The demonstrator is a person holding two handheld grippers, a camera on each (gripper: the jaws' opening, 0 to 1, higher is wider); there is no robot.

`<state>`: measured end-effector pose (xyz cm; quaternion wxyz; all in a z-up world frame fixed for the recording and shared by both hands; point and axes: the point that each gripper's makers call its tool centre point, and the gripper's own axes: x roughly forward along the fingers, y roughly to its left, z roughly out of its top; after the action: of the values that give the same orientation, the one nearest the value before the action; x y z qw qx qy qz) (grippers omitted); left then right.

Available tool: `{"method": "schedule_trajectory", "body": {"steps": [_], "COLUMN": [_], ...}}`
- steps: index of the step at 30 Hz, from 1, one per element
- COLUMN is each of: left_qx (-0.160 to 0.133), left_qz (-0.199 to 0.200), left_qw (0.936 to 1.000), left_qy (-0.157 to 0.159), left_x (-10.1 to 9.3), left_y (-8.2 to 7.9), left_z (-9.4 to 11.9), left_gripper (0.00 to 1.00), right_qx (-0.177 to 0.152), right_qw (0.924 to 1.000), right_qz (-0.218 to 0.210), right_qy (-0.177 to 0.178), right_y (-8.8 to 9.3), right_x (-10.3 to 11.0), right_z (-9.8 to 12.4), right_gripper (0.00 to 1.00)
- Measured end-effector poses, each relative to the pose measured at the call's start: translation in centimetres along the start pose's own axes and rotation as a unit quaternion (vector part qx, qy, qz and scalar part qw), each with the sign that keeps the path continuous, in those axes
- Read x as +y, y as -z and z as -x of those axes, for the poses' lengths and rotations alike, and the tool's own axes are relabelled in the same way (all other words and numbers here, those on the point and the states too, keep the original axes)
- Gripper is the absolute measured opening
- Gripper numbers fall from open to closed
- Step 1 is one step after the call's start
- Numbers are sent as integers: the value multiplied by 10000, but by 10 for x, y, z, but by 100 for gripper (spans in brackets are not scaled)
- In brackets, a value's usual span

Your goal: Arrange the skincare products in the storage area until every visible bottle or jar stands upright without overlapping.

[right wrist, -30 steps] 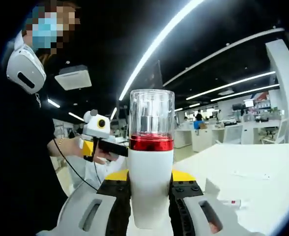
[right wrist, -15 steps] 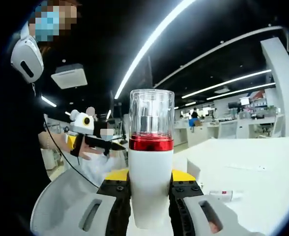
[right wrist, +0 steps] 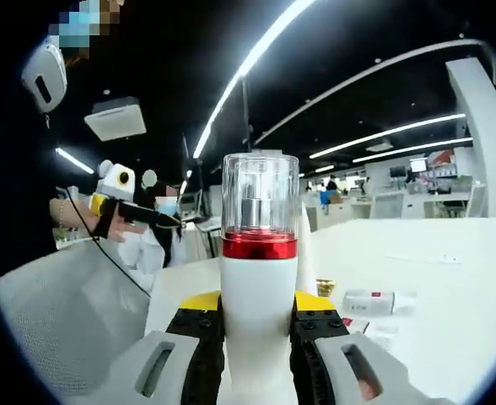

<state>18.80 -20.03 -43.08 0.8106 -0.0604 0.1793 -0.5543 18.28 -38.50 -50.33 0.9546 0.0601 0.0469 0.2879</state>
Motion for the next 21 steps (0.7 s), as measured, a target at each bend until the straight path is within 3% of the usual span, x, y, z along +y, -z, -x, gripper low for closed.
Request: {"method": "schedule_trajectory", "body": {"steps": [9,16,21], "left_qx": [255,171,276], "left_qz": [0,164,132], "left_qw": [9997,9996,9995], "left_qy": [-41,-131,-51], "left_x": [7,14,12], "left_y": [11,8,12], "left_z": [-2,-8,-12], "left_gripper": [91,90,88], "right_qx": [144,323,328], "right_qw": [9996,9985,9983], "right_qz": [229,391,357], "right_qy": [-54,-224,-312], "right_y": [17,30,29], "right_x": [-7,-4,-8], "right_z": [-8,-9,-5], "right_gripper": [19,20,20]}}
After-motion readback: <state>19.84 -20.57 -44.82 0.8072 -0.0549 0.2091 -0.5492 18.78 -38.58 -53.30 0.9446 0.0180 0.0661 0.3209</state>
